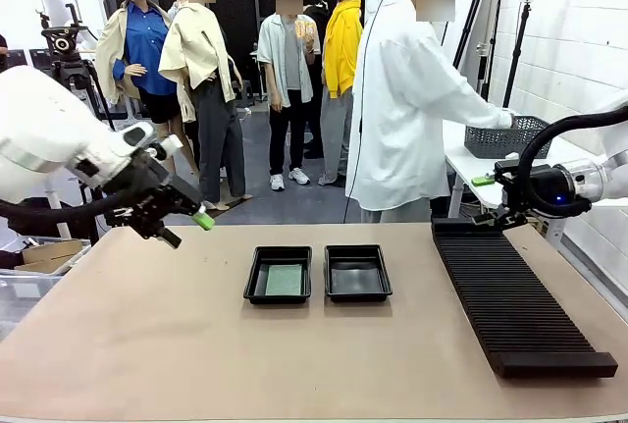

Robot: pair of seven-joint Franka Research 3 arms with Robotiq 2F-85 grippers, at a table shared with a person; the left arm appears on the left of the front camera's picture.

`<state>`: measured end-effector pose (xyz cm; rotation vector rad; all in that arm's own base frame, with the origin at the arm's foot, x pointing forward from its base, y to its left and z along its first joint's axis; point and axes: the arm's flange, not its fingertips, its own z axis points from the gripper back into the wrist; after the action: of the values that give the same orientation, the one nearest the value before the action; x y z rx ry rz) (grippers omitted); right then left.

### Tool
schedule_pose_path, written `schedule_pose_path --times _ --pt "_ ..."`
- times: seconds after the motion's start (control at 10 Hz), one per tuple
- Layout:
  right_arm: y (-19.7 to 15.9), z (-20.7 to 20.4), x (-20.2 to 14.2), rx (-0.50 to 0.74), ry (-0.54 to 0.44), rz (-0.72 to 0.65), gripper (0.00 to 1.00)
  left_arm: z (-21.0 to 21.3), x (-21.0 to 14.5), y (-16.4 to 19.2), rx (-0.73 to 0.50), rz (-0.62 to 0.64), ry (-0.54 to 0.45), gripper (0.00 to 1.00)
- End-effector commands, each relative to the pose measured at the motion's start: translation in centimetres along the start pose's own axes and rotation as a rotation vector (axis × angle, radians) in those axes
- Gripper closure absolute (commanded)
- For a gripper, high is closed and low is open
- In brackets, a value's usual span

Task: Inspect and transfer BCBs to ESD trays.
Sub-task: Pick up the ESD tray and place it on the left side of the table.

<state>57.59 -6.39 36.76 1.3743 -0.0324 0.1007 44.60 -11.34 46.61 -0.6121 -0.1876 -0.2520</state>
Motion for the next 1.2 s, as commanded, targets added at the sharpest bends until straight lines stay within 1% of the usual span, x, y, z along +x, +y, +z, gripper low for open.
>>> schedule_pose_path --times 0.0,0.1,0.2,0.4,0.5,0.7,0.8,1.0,1.1 --pt "0.0 -0.1 0.3 0.000 -0.014 -0.032 0.00 -2.0 3.4 -0.3 0.093 0.024 0.046 0.00" --pt "0.0 -0.1 0.3 0.000 -0.014 -0.032 0.00 -3.8 4.7 -0.5 0.148 0.007 0.038 0.00" --pt "0.0 -0.1 0.3 0.000 -0.014 -0.032 0.00 -5.1 6.0 -0.7 0.176 0.005 0.050 0.00" --pt "0.0 -0.1 0.3 0.000 -0.014 -0.032 0.00 -7.5 7.8 -1.8 0.254 -0.020 0.065 0.00" --pt "0.0 -0.1 0.3 0.000 -0.014 -0.032 0.00 -8.9 8.2 -2.2 0.293 -0.009 0.070 0.00" --pt "0.0 -0.1 0.3 0.000 -0.014 -0.032 0.00 -11.5 9.1 -2.7 0.353 0.066 0.046 0.00" --pt "0.0 -0.1 0.3 0.000 -0.014 -0.032 0.00 -12.5 9.7 -2.7 0.362 0.114 0.052 0.00" --pt "0.0 -0.1 0.3 0.000 -0.014 -0.032 0.00 -14.4 10.7 -2.3 0.369 0.143 0.078 0.00" --pt "0.0 -0.1 0.3 0.000 -0.014 -0.032 0.00 -15.3 11.4 -1.6 0.382 0.163 0.074 0.00"
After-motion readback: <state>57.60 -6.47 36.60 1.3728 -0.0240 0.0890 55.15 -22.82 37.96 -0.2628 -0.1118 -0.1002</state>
